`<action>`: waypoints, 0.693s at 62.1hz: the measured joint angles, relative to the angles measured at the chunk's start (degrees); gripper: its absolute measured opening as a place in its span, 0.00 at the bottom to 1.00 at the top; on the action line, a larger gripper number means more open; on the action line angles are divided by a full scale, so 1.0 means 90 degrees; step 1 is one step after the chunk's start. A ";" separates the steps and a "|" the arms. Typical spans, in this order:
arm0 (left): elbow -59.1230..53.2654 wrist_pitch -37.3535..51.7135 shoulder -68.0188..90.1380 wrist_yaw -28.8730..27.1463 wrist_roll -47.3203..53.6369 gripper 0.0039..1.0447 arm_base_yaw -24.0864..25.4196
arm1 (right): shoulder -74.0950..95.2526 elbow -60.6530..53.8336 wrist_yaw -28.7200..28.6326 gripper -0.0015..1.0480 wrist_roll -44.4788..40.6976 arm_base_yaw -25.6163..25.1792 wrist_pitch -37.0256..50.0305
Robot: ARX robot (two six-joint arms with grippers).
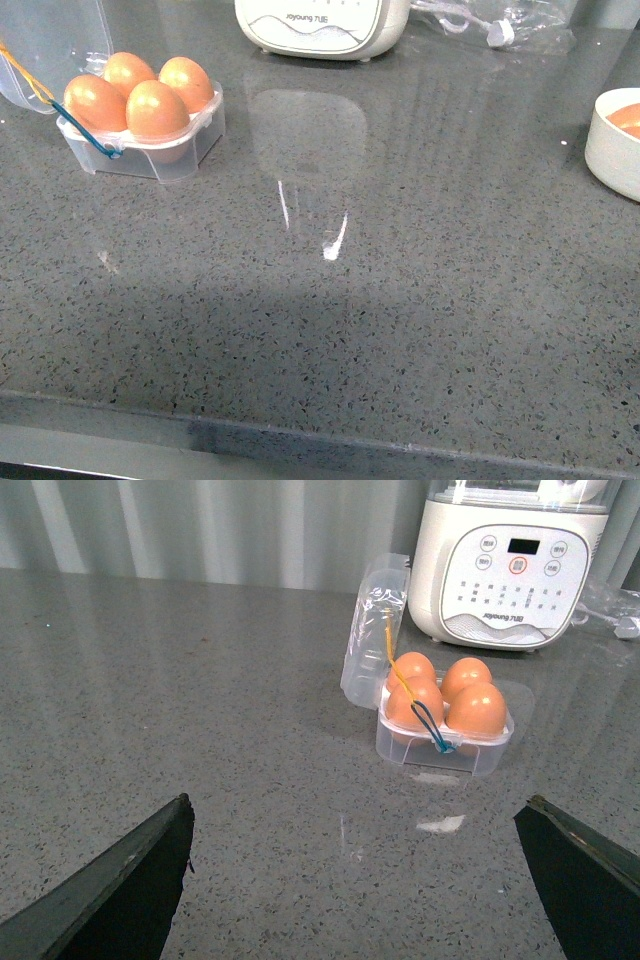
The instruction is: Put egg into box
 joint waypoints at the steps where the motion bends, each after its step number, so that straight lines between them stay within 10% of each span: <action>1: 0.0000 0.0000 0.0000 0.0000 0.0000 0.94 0.0000 | -0.0046 -0.0012 0.0000 0.03 0.0000 0.0000 -0.0032; 43: 0.0000 0.0000 0.0000 0.0000 0.0000 0.94 0.0000 | -0.1702 -0.0238 0.0000 0.03 0.0005 0.0000 -0.1547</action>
